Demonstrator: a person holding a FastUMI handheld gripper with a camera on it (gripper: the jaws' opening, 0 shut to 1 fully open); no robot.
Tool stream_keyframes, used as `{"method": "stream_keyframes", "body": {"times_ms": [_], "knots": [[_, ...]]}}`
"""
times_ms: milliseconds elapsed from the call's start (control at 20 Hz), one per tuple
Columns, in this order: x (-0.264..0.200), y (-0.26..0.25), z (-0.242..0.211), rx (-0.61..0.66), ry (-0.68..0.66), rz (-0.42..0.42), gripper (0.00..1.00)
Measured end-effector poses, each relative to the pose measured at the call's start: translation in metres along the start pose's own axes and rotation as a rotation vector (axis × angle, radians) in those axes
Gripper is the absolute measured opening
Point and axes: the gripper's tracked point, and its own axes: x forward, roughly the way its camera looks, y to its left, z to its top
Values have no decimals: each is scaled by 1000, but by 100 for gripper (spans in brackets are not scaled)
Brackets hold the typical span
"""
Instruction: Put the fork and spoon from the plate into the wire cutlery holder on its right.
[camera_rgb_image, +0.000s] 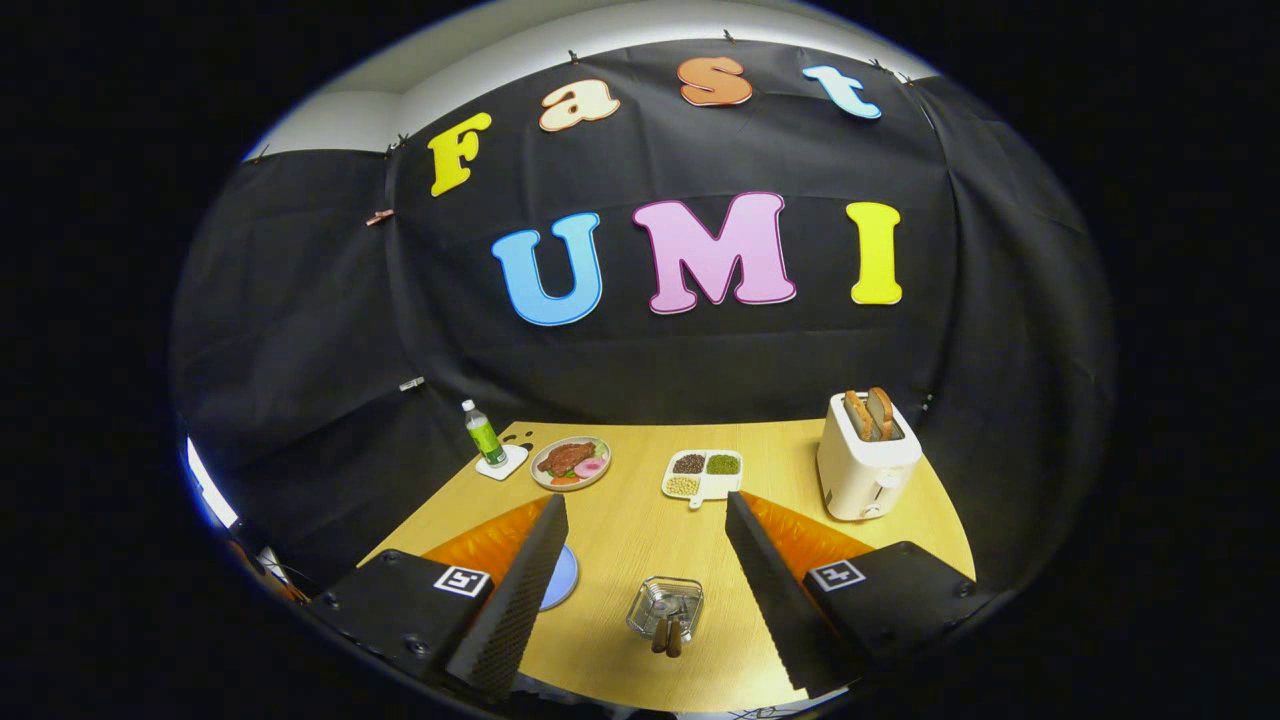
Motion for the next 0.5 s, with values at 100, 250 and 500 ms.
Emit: {"method": "stream_keyframes", "body": {"times_ms": [100, 250, 500], "knots": [[2, -3, -1, -3, -2, 2, 99], [6, -7, 1, 2, -6, 5, 99], [7, -13, 12, -63, -22, -13, 99]]}}
